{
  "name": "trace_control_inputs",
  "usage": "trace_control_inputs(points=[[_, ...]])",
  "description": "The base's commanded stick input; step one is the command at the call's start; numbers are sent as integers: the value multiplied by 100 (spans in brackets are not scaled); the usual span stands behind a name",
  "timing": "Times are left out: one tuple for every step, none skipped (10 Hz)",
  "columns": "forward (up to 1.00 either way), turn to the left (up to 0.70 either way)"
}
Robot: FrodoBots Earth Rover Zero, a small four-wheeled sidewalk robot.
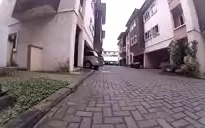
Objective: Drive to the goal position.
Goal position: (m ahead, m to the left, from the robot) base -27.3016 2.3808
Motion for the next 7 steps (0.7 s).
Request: trace_control_inputs(points=[[0,0],[0,0],[0,0],[0,0],[0,-70],[0,-70],[0,-70]])
